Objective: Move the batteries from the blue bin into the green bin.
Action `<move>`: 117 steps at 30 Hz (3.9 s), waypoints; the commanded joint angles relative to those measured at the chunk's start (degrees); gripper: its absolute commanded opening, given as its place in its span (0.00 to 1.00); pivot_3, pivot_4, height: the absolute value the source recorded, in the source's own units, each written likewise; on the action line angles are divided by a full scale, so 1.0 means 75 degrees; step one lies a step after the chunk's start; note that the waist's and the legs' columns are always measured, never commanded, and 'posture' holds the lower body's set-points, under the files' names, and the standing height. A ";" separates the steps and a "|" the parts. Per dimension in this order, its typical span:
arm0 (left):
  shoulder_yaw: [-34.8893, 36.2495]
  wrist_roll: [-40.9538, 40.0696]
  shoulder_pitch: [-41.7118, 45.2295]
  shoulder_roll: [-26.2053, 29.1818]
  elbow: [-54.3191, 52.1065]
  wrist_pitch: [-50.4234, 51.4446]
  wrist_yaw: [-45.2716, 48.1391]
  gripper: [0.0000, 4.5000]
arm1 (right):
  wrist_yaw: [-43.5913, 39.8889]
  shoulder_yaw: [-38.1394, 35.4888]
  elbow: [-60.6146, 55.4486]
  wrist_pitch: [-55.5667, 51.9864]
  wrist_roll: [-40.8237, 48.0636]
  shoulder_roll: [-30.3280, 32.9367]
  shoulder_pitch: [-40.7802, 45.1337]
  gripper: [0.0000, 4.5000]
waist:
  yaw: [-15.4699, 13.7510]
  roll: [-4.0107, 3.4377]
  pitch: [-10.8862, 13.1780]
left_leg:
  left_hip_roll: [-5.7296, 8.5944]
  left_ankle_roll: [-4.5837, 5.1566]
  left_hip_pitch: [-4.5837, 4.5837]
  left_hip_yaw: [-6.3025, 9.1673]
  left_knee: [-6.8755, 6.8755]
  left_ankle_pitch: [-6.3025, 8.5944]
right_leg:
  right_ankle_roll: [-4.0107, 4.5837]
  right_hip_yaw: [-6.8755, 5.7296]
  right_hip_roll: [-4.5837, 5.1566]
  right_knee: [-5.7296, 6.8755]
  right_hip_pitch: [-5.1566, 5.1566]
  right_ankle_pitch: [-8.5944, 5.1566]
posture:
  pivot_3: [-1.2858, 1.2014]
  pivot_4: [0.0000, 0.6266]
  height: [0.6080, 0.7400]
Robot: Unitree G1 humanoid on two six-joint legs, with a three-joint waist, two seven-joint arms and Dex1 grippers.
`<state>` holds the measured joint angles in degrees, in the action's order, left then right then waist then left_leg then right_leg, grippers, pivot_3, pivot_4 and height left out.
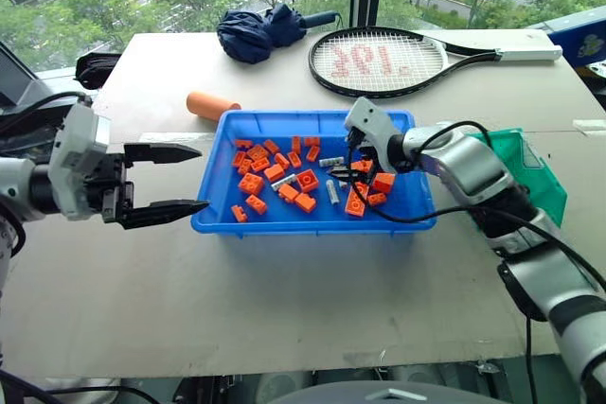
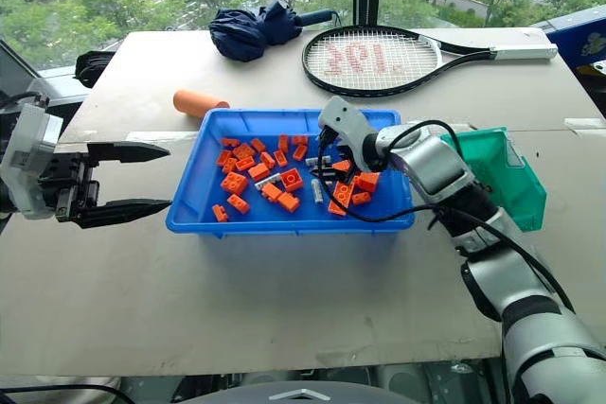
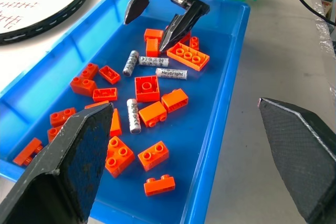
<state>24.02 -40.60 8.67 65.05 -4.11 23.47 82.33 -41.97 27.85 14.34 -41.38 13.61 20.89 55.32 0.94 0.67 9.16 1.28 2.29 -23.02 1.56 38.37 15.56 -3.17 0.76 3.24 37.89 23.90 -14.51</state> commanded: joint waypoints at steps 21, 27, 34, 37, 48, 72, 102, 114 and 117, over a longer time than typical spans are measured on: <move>0.0435 0.0405 0.0300 0.0257 0.0773 -0.0214 0.0255 1.00 | -0.1320 -0.0397 0.5280 0.2572 -0.2025 -0.1968 0.1871 0.02 | 0.0217 -0.0005 0.0002 | 0.0002 -0.0024 0.0003 0.0010 -0.0021 -0.0011 | 0.0001 0.0001 0.0030 0.0015 0.0021 0.0001 | 0.52 0.24 1.00; 0.0191 0.0249 0.0643 0.0075 0.0679 -0.0145 0.0255 1.00 | -0.1418 -0.0954 0.3944 0.2050 -0.1862 -0.1715 0.1566 0.01 | 0.0215 -0.0007 0.0004 | 0.0006 -0.0026 -0.0001 0.0014 -0.0022 -0.0012 | 0.0001 0.0004 0.0038 0.0015 0.0024 0.0001 | 0.52 0.24 1.00; -0.0540 -0.0118 0.1649 -0.0457 0.0171 0.0221 0.0101 1.00 | -0.1342 -0.2027 -0.1846 -0.1168 -0.1184 -0.0090 -0.0221 0.01 | 0.0107 -0.0003 -0.0001 | 0.0032 -0.0030 -0.0121 0.0055 0.0014 -0.0016 | -0.0002 -0.0013 0.0064 0.0064 0.0124 0.0003 | 0.52 0.24 1.00; -0.0827 -0.0266 0.2070 -0.0681 -0.0059 0.0401 0.0053 1.00 | -0.0998 -0.2796 -0.3632 -0.2544 -0.0769 0.0444 -0.0748 0.01 | 0.0112 0.0000 -0.0002 | 0.0047 -0.0026 -0.0127 0.0056 0.0021 -0.0015 | -0.0003 -0.0016 0.0077 0.0081 0.0129 0.0003 | 0.52 0.24 1.00; -0.2314 -0.0443 0.4123 -0.2027 -0.0511 0.0916 -0.0221 1.00 | -0.0673 -0.6494 -0.6107 -0.5000 -0.0320 0.4001 -0.3813 0.01 | 0.0002 0.0001 -0.0002 | 0.0045 0.0008 -0.0100 0.0018 0.0042 -0.0002 | -0.0006 -0.0014 0.0029 0.0092 0.0108 0.0001 | 0.52 0.24 1.00; -0.2026 0.1240 0.3016 -0.0544 0.1003 -0.0330 0.0647 1.00 | 0.1444 -0.3109 -0.5499 -0.4480 0.0921 0.0464 -0.2020 0.98 | 0.0128 -0.0003 0.0001 | -0.0001 -0.0012 -0.0107 0.0014 0.0092 -0.0013 | -0.0001 0.0001 -0.0025 0.0122 0.0116 -0.0001 | 0.52 0.24 1.00; -0.1161 0.0987 0.1996 -0.0488 0.0247 -0.0256 0.0134 1.00 | 0.1579 -0.1434 -0.1555 -0.2923 0.0197 -0.0865 -0.0767 0.98 | 0.0182 -0.0002 0.0000 | 0.0011 -0.0015 -0.0105 0.0019 0.0098 -0.0014 | -0.0002 0.0002 -0.0015 0.0129 0.0115 0.0000 | 0.52 0.24 1.00; -0.1185 0.0982 0.2024 -0.0552 0.0281 -0.0325 0.0150 1.00 | 0.1545 -0.1745 -0.1692 -0.2957 0.0154 -0.0658 -0.0556 0.98 | 0.0188 -0.0002 0.0000 | 0.0011 -0.0015 -0.0105 0.0019 0.0096 -0.0013 | -0.0002 0.0003 -0.0014 0.0128 0.0117 0.0000 | 0.52 0.24 1.00; -0.1217 0.0988 0.2030 -0.0576 0.0267 -0.0331 0.0134 1.00 | 0.1549 -0.1720 -0.1677 -0.2963 0.0125 -0.0611 -0.0656 0.98 | 0.0188 -0.0002 0.0000 | 0.0010 -0.0015 -0.0105 0.0019 0.0096 -0.0013 | -0.0002 0.0003 -0.0014 0.0128 0.0117 0.0000 | 0.52 0.24 1.00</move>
<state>13.53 -32.24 22.79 60.60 -1.28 21.82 83.52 -30.47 16.74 3.50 -63.72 14.51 15.93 49.27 2.35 0.65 9.17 1.36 2.18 -23.81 1.70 39.08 15.46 -3.18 0.79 3.14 38.85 24.78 -14.51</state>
